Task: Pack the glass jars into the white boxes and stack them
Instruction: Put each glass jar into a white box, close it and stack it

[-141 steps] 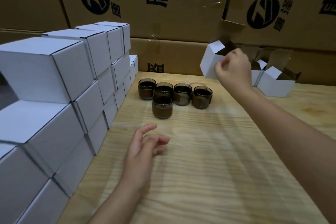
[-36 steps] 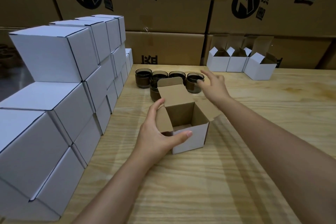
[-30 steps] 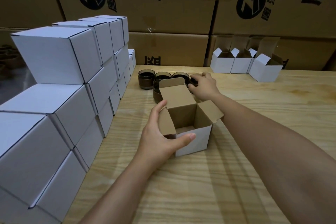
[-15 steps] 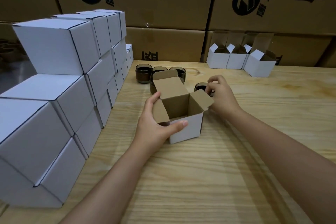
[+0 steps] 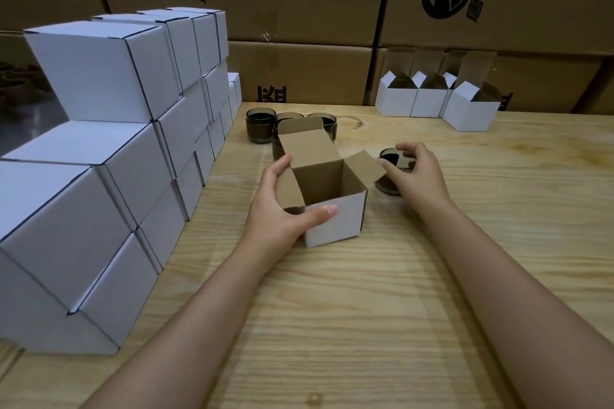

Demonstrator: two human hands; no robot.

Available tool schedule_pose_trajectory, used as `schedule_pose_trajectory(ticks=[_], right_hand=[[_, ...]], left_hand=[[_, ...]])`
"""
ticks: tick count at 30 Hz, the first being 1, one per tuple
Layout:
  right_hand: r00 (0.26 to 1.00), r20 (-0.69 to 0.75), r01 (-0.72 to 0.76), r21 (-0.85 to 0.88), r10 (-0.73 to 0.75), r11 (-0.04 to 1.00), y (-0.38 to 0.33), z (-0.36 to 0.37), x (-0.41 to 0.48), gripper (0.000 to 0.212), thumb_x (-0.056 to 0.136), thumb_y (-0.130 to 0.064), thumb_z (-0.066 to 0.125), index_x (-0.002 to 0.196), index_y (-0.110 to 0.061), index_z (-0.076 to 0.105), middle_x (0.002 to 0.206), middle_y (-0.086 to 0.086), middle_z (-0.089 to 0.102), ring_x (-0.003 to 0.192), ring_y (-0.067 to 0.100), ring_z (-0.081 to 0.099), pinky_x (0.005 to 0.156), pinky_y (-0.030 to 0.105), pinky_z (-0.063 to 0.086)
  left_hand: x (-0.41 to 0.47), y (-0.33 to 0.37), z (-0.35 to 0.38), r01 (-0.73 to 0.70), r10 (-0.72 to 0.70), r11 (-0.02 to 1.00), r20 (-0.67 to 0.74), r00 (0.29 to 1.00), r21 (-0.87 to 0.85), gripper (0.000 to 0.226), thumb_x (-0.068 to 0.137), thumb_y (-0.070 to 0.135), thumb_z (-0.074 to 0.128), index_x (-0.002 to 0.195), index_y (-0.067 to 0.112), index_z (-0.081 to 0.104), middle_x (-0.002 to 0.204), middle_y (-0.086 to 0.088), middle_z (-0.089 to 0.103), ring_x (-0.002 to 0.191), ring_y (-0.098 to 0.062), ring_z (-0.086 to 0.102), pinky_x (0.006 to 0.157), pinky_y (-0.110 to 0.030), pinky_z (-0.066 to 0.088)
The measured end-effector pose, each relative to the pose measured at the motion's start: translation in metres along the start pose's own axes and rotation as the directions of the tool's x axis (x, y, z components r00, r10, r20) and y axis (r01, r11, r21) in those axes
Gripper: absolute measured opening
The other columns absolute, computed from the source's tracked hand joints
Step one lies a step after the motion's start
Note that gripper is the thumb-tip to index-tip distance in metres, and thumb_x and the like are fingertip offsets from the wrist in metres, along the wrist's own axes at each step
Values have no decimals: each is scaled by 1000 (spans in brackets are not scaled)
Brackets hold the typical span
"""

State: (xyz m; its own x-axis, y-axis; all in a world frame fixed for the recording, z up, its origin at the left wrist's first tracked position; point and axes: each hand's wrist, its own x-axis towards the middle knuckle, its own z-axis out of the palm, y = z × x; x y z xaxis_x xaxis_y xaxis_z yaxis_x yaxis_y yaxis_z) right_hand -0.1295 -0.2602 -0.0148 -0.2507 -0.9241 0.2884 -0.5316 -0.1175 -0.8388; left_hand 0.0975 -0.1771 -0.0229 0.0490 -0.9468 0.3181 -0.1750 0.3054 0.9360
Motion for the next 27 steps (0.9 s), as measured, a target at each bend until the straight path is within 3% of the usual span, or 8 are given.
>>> schedule_pose_trajectory(ticks=[4, 8, 11, 13, 16, 19, 22, 27], right_hand=[[996, -36, -68, 210, 77, 975, 4, -1, -7, 63, 84, -33, 71, 136, -29, 36, 127, -4, 49, 112, 14, 48, 88, 28, 41], [993, 9, -111, 472, 120, 875, -8, -14, -10, 51, 89, -22, 65, 133, -33, 42, 118, -4, 59, 111, 18, 56, 94, 39, 51], [998, 48, -58, 666, 35, 744, -30, -29, -11, 37, 92, -13, 56, 127, -24, 50, 98, -1, 62, 95, 15, 59, 89, 39, 54], [991, 101, -14, 722, -86, 692, -48, -38, -15, 36, 89, -17, 54, 125, -21, 52, 97, 1, 61, 93, 16, 58, 82, 34, 54], [952, 191, 38, 701, -240, 712, -75, -42, -23, 43, 80, -23, 56, 123, -23, 52, 102, -1, 63, 97, 16, 60, 86, 33, 53], [901, 279, 108, 598, -332, 794, -94, -36, -33, 42, 78, -25, 62, 119, -29, 52, 103, -9, 67, 99, 7, 64, 81, 22, 53], [870, 374, 139, 443, -323, 886, -99, -27, -39, 37, 84, -23, 69, 115, -36, 53, 114, -7, 64, 109, 12, 60, 80, 24, 54], [854, 425, 198, 265, -298, 944, -102, -18, -42, 36, 83, -25, 71, 114, -34, 56, 116, -9, 62, 109, 10, 57, 84, 29, 53]], left_hand=[[1, -2, -1, -5, 5, 1000, 0, 1000, 1, 106, 45, 51, 81, 140, 35, 37, 114, 39, 38, 91, 40, 33, 66, 11, 29], [1, -3, -2, 0, 0, 1000, 0, 1000, 3, 106, 45, 53, 81, 140, 37, 36, 114, 39, 38, 92, 41, 31, 66, 12, 29], [1, -4, -1, -2, 2, 1000, -2, 1000, 14, 105, 45, 54, 80, 140, 38, 36, 114, 42, 36, 91, 42, 30, 66, 12, 28], [1, -4, -1, 1, -1, 1000, -2, 1000, 20, 106, 45, 54, 80, 140, 40, 36, 114, 44, 35, 91, 42, 29, 67, 11, 30], [0, -3, -1, 22, -22, 1000, 1, 1000, 20, 106, 43, 55, 80, 139, 43, 35, 115, 44, 35, 95, 40, 29, 74, 2, 30], [0, -1, -1, 31, -31, 999, 4, 1000, 23, 107, 42, 57, 80, 138, 45, 35, 114, 46, 34, 93, 42, 27, 75, 1, 27], [1, -2, -1, 33, -33, 999, 10, 999, 25, 106, 42, 57, 80, 138, 46, 35, 114, 44, 34, 93, 41, 26, 75, -2, 27], [1, -4, -1, -15, 14, 1000, 33, 999, 26, 108, 45, 50, 82, 141, 37, 35, 114, 41, 35, 91, 42, 29, 68, 12, 28]])
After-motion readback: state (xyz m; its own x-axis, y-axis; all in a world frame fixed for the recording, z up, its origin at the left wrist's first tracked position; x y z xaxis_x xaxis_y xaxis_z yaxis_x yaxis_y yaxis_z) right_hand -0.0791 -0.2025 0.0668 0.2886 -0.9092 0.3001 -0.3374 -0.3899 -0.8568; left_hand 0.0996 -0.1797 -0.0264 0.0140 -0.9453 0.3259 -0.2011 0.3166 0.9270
